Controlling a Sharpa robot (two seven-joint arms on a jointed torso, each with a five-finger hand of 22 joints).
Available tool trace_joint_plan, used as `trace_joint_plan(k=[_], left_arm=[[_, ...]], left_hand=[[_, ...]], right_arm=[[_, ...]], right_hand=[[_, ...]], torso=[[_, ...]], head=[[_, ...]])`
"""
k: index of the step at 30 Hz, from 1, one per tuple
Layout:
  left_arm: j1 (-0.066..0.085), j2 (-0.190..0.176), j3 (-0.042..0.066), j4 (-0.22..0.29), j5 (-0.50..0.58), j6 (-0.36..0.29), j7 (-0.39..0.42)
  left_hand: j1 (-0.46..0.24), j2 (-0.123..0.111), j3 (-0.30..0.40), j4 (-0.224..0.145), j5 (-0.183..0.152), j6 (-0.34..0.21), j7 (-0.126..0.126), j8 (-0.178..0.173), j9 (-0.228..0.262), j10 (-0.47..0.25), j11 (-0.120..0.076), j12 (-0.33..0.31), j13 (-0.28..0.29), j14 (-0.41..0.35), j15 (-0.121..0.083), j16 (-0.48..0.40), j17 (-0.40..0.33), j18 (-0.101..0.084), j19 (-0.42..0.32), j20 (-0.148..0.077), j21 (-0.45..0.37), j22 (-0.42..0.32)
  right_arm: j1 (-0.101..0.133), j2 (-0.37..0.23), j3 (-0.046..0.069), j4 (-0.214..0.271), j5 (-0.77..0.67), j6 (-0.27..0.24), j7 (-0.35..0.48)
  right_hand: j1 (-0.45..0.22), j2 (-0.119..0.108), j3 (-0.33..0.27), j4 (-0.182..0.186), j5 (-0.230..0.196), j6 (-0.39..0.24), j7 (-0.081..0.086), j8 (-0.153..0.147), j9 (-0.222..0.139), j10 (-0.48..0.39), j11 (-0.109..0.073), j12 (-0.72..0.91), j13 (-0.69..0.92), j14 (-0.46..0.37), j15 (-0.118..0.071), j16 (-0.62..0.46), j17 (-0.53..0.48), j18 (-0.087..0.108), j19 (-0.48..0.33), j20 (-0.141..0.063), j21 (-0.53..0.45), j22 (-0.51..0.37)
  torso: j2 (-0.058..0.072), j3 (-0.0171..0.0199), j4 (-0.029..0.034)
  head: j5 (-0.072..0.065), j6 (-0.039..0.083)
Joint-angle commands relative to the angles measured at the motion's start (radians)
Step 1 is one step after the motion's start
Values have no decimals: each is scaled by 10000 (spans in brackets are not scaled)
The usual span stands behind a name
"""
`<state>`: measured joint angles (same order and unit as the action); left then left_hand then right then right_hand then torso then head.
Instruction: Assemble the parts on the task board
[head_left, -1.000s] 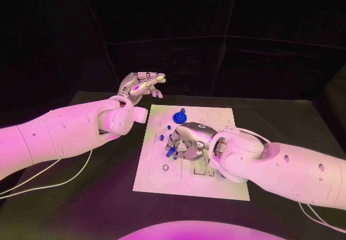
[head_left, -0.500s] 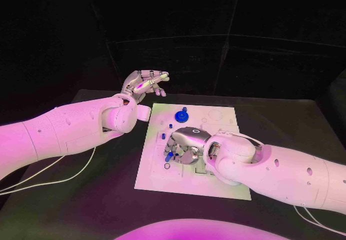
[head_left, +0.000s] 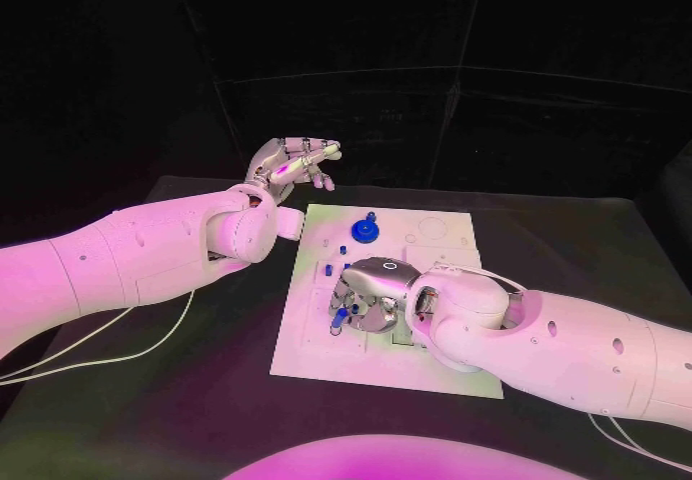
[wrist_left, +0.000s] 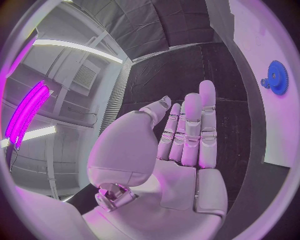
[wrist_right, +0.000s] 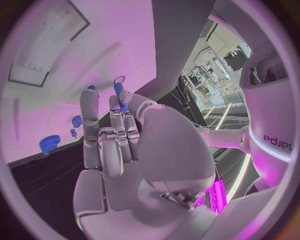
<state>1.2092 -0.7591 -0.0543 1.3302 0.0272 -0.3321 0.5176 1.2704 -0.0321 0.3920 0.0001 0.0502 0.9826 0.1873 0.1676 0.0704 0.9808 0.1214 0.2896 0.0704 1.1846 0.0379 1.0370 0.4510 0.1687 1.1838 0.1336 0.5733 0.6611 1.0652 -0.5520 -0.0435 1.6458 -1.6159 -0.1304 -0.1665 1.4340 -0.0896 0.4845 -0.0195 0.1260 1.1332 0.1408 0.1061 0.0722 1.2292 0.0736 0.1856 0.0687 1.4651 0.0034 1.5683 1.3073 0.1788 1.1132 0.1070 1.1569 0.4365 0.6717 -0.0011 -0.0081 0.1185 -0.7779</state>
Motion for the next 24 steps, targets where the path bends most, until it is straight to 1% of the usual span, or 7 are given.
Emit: trace_joint_plan(k=[1,9,13,22,24], left_arm=[[15,11,6,1,15,104,40],[15,10,6,-4,15,102,35],[15,8,6,-8,15,102,35],[15,2,6,-7,15,103,30],[15,0,6,-5,15,104,29]], left_hand=[[113,22,-65,1,-4,-78,23,30,-14,-71,27,67,-7,-68,-7,-18,-16,130,-35,15,-46,-16],[113,22,-65,1,-4,-78,23,30,-14,-71,27,67,-7,-68,-7,-18,-16,130,-35,15,-46,-16],[113,22,-65,1,-4,-78,23,30,-14,-71,27,67,-7,-68,-7,-18,-16,130,-35,15,-46,-16],[113,22,-65,1,-4,-78,23,30,-14,-71,27,67,-7,-68,-7,-18,-16,130,-35,15,-46,-16],[113,22,-65,1,-4,-78,23,30,-14,-71,27,67,-7,-68,-7,-18,-16,130,-35,15,-46,-16]], right_arm=[[8,7,0,27,-153,231,-18],[-10,45,-4,41,-172,303,-21],[-30,72,-7,42,-208,326,-15],[-50,103,-15,-4,-275,377,-51],[-52,111,-16,-17,-320,397,-84]], right_hand=[[-75,-11,67,-21,46,38,32,45,15,57,-17,-49,-1,1057,-4,25,2635,-23,-57,-19,7,0],[-75,-11,67,-21,46,38,32,45,15,57,-17,-49,-1,1057,-4,25,2635,-23,-57,-19,7,0],[-75,-11,67,-21,46,38,32,45,15,57,-17,-49,-1,1057,-4,25,2635,-23,-57,-19,7,0],[-75,-11,67,-21,46,38,32,45,15,57,-17,-49,-1,1057,-4,25,2635,-23,-57,-19,7,0],[-190,-10,130,-158,44,53,29,37,7,111,22,-136,2,1057,46,25,2635,-14,-141,25,28,-3]], torso=[[1,0,-1],[-2,-2,7],[-1,3,-4],[2,-1,1],[3,-1,4]], head=[[7,-17],[15,-33],[41,-41],[22,-53],[21,-51]])
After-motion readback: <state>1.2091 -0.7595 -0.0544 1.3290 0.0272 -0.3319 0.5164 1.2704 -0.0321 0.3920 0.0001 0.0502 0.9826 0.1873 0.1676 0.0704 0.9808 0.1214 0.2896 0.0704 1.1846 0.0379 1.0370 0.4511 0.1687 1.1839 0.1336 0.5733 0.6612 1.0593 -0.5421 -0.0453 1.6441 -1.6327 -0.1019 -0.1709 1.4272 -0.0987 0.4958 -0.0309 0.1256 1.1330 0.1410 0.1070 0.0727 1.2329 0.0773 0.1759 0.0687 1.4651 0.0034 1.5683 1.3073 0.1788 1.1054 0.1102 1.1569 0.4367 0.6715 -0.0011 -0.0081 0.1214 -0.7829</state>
